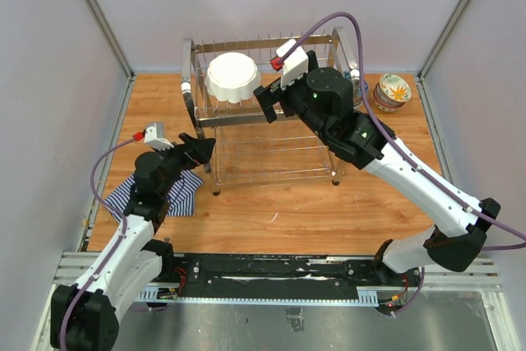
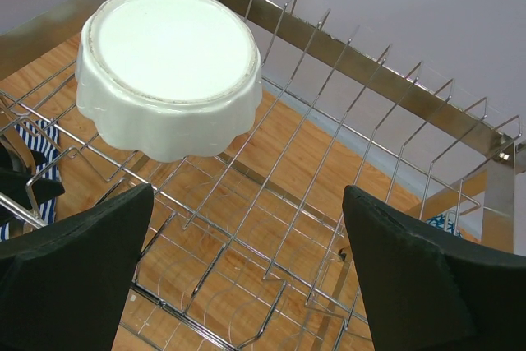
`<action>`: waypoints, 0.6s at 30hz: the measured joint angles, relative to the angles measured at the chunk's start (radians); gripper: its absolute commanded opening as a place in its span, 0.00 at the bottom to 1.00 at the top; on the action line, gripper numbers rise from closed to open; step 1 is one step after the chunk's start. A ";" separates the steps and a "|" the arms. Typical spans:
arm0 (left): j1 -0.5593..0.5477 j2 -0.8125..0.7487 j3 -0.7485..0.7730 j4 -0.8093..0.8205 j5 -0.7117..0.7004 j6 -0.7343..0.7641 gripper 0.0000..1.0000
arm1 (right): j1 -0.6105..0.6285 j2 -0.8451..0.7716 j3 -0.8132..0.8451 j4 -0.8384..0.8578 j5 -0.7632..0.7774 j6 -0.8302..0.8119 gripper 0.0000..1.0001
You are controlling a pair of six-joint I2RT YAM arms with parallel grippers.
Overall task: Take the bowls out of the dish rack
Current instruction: Adjust the bowl in the dish rack.
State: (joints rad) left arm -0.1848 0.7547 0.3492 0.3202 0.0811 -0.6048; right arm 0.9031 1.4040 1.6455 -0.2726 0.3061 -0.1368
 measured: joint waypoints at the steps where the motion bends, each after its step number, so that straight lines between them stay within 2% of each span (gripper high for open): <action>1: 0.002 0.008 0.007 0.000 0.003 0.003 1.00 | 0.000 0.000 0.000 0.000 0.000 0.000 0.98; 7: 0.010 0.004 0.046 -0.056 0.013 0.017 1.00 | 0.000 0.001 0.000 0.000 0.001 -0.005 0.98; 13: 0.010 -0.179 0.056 -0.161 0.011 0.010 1.00 | 0.000 0.002 0.001 0.000 0.001 -0.014 0.98; 18: -0.041 -0.256 0.077 -0.224 -0.004 0.006 1.00 | 0.000 0.005 0.006 -0.002 0.000 -0.018 0.98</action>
State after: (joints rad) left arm -0.2260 0.4984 0.4263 0.0967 0.0772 -0.5987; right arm 0.9031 1.4086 1.6520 -0.2741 0.3065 -0.1551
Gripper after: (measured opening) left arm 0.996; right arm 0.984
